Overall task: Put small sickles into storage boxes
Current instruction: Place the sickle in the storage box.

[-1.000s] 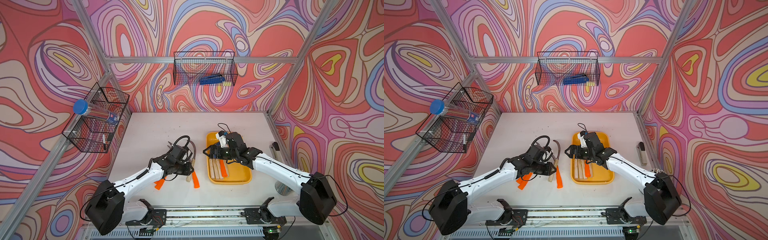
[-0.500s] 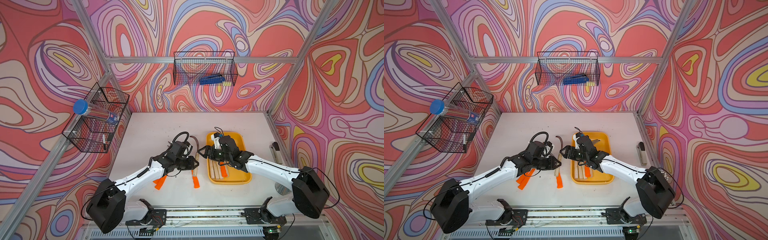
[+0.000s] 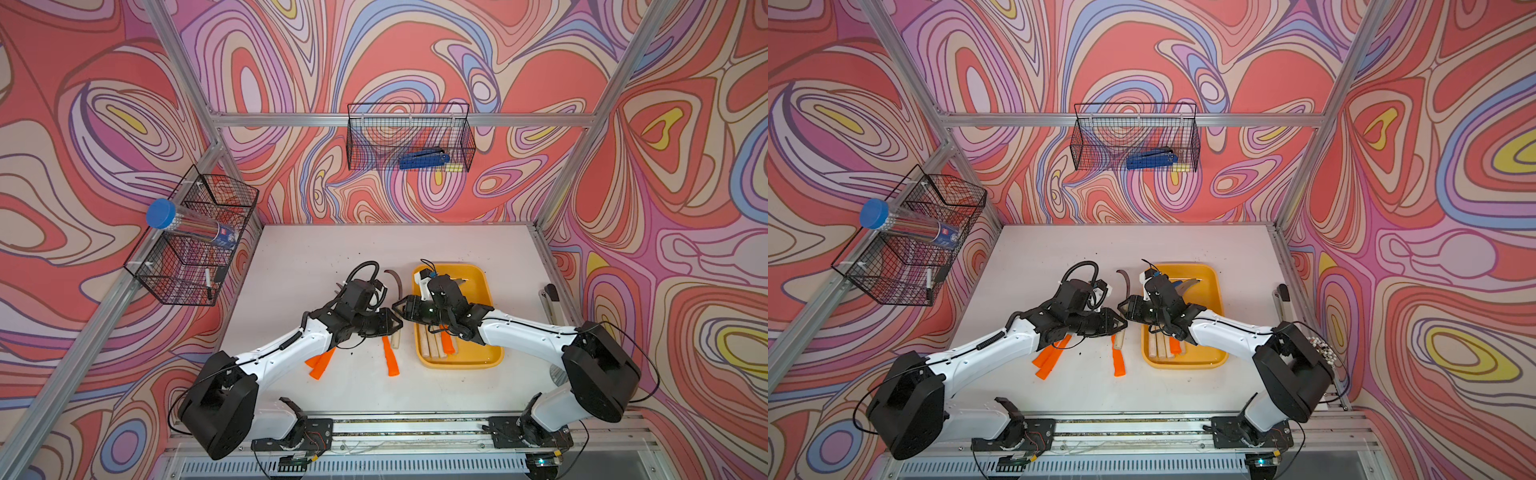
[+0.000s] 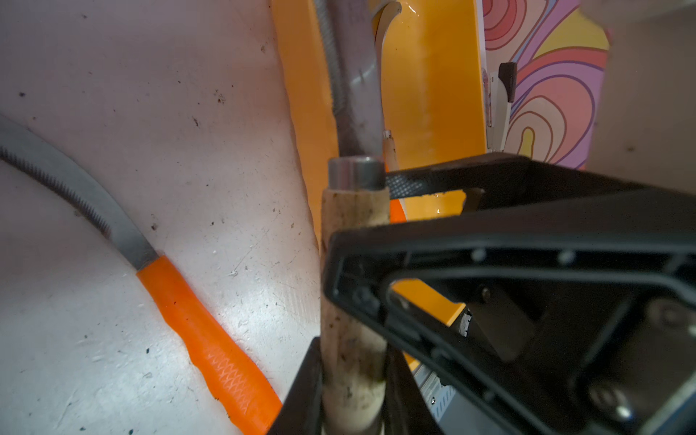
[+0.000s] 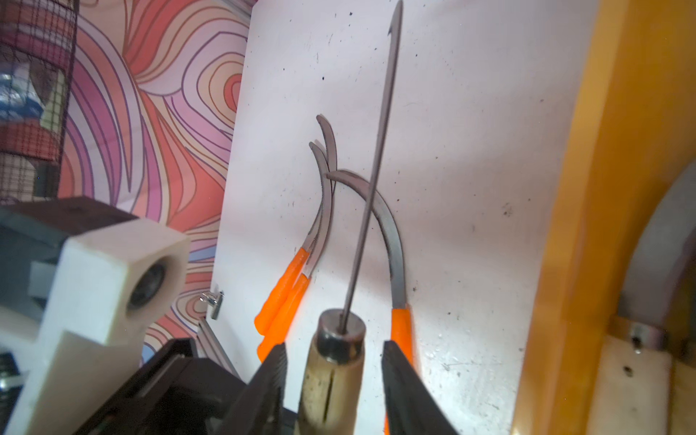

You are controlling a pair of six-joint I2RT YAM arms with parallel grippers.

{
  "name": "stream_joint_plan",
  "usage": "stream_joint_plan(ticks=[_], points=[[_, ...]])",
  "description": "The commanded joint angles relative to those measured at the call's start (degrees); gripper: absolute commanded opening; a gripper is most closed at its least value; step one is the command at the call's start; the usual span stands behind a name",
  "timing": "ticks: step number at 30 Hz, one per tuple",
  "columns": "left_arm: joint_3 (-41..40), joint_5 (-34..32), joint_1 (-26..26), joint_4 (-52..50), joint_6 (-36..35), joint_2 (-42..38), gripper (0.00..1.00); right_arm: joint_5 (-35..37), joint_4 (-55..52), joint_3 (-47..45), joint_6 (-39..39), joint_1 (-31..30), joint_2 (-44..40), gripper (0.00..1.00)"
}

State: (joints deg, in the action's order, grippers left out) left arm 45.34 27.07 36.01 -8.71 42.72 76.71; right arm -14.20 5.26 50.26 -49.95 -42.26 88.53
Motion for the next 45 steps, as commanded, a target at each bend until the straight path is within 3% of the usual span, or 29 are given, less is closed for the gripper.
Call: stream_joint_plan(ticks=[1,4,7,12,16,23,35,45], points=[[1.5,0.7,-0.2,2.1,0.5,0.7,0.00,-0.3,2.9,0.8,-0.2,-0.7,1.4,0.29],[1.5,0.3,-0.2,1.5,0.1,0.9,0.14,-0.7,2.8,1.2,-0.3,-0.8,2.0,0.13],[1.9,-0.7,-0.2,-0.4,-0.9,0.7,0.40,-0.1,2.0,1.7,0.2,-0.8,2.0,0.02],[2.6,-2.6,-0.2,-4.7,-2.8,-0.1,0.82,1.5,-1.6,3.6,2.6,-0.8,1.6,0.00],[2.4,-4.6,-0.2,-7.6,-4.5,-1.4,0.98,3.3,-5.7,5.5,5.6,-0.6,1.0,0.00],[1.8,-9.1,-0.2,-10.3,-6.5,-3.1,1.00,3.4,-14.8,8.1,12.3,2.0,-1.7,0.00],[3.8,-19.0,-0.2,-15.0,-4.4,-3.1,1.00,-3.0,-25.9,4.2,24.1,15.2,-8.3,0.00],[-2.9,-15.9,0.5,-4.1,0.6,-4.7,1.00,-4.8,-24.4,-3.5,27.7,24.2,-9.5,0.00]])
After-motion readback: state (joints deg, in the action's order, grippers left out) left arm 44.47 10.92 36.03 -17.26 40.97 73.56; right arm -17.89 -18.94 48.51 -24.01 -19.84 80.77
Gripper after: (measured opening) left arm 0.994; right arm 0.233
